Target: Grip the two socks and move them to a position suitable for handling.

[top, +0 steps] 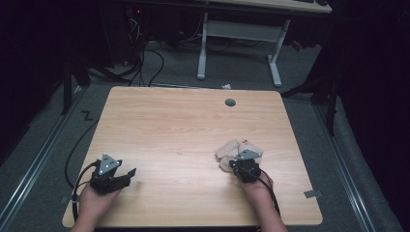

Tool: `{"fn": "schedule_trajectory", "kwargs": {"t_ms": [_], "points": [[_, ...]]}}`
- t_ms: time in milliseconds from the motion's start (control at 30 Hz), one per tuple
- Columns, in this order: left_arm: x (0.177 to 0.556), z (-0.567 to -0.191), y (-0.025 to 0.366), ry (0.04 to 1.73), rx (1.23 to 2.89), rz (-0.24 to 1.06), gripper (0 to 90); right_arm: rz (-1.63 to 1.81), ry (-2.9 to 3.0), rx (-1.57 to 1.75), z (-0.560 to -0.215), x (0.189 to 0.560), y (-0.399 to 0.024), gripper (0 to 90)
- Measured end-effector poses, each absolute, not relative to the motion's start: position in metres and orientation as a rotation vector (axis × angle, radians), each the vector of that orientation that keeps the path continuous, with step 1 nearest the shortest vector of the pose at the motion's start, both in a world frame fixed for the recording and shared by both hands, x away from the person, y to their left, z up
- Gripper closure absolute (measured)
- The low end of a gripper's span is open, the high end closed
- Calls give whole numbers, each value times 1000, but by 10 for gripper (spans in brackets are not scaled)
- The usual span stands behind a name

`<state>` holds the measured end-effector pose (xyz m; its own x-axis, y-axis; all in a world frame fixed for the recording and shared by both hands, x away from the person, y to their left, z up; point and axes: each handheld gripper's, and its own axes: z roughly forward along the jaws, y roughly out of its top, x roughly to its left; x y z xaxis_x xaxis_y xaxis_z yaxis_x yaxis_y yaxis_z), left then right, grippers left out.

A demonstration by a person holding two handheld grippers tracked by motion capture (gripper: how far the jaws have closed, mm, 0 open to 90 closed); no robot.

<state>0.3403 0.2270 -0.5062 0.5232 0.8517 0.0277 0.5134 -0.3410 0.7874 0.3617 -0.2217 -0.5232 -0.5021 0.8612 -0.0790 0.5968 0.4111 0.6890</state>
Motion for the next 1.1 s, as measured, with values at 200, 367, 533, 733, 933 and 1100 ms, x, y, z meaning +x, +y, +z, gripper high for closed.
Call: {"fn": "schedule_trajectory", "kwargs": {"t_ms": [200,367,533,733,933,1100], "points": [[341,-507,228,1113,2011,575,369,866,2287,1197,-523,356,-212,900],[341,-507,228,1110,2017,572,368,883,2320,1159,-523,352,-202,900],[341,-507,228,1110,2017,568,368,893,2347,1120,-524,348,-193,899],[341,-508,228,1110,2018,571,368,905,2378,1073,-524,344,-184,899],[341,-508,228,1110,2018,572,368,923,2406,1045,-524,341,-177,897],[341,-508,228,1111,2017,571,368,939,2434,1008,-524,336,-168,895]]}}
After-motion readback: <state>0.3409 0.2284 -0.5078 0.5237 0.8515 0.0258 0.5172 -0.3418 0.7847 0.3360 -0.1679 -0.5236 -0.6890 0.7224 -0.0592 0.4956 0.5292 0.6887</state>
